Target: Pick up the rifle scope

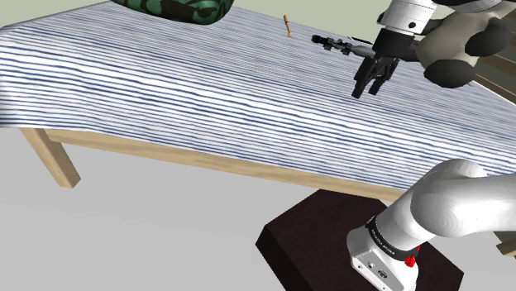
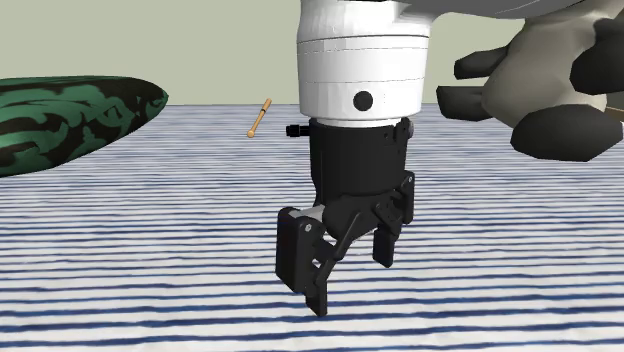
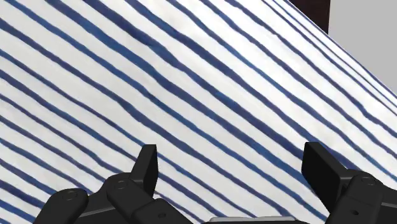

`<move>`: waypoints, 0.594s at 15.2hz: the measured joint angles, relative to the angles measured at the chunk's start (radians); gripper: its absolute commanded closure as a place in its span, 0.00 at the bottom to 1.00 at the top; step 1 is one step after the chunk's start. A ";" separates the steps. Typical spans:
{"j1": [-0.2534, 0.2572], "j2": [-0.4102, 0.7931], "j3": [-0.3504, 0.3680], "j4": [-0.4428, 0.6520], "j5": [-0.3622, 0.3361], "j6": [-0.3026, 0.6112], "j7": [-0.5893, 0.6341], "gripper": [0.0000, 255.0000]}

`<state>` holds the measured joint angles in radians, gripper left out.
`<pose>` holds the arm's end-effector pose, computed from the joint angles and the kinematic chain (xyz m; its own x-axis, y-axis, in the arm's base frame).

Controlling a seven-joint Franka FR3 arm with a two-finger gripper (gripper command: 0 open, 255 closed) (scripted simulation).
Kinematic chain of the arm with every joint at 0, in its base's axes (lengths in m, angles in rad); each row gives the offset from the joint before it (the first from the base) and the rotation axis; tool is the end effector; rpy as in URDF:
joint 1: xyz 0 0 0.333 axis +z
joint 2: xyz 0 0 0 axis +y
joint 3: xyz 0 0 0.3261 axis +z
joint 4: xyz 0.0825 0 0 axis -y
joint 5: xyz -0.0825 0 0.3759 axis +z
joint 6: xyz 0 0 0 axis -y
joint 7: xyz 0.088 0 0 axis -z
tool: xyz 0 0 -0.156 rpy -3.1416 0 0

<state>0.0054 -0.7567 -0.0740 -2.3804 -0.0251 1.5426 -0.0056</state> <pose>0.2902 -0.0279 0.5258 0.9958 -0.0392 -0.0822 -0.0415 -0.9988 -0.0262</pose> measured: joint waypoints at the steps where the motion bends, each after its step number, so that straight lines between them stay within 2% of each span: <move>1: 0.000 0.000 0.000 0.000 0.000 0.000 0.000 0.00; 5: -0.008 0.049 -0.058 0.027 -0.051 0.039 -0.094 0.00; 9: -0.012 0.141 -0.136 0.102 -0.105 0.083 -0.221 0.00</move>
<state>-0.0070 -0.6161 -0.2096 -2.2788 -0.1297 1.6255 -0.2262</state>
